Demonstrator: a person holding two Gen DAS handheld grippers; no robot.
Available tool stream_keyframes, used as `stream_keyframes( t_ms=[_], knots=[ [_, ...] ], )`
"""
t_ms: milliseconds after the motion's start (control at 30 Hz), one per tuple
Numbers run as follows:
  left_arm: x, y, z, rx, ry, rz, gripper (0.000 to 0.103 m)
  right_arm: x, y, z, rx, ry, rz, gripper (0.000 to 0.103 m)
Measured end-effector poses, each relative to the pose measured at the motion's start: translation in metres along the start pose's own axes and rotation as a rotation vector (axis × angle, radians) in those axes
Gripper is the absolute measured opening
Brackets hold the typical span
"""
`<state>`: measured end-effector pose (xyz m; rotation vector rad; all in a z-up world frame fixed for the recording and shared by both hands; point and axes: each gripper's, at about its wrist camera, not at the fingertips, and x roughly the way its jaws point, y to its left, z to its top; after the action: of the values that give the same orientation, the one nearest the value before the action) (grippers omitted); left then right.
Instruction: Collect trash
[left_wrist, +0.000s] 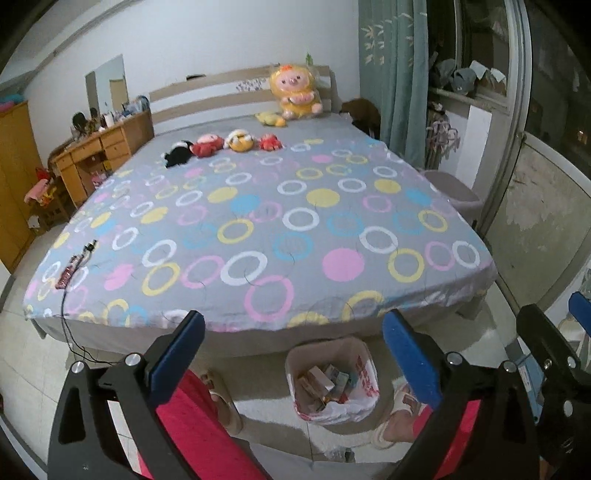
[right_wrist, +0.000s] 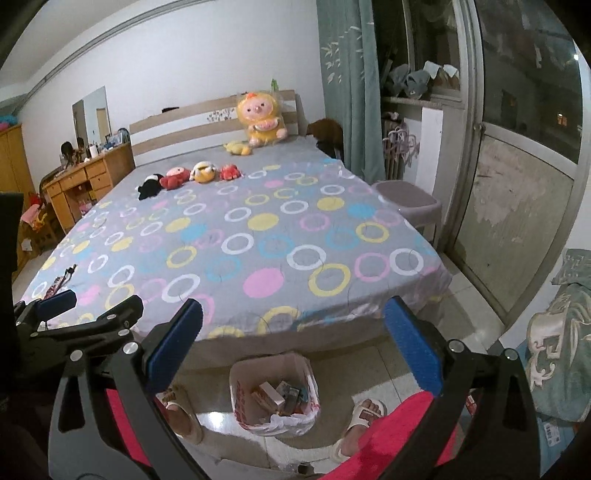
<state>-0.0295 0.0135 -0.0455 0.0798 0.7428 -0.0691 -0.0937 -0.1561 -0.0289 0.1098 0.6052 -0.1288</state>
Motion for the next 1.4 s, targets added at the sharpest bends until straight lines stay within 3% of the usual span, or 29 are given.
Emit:
stream_keyframes(
  t_ms=[533,1400],
  knots=[
    [-0.035,0.001,0.004,0.014,-0.076,-0.009,0.095,-0.037,0.005,0.005,0.000,-0.073,-0.025,0.096],
    [-0.047,0.006,0.008,-0.007,-0.086,-0.017,0.095,-0.051,0.010,0.013,-0.012,-0.114,-0.019,0.096]
  ],
)
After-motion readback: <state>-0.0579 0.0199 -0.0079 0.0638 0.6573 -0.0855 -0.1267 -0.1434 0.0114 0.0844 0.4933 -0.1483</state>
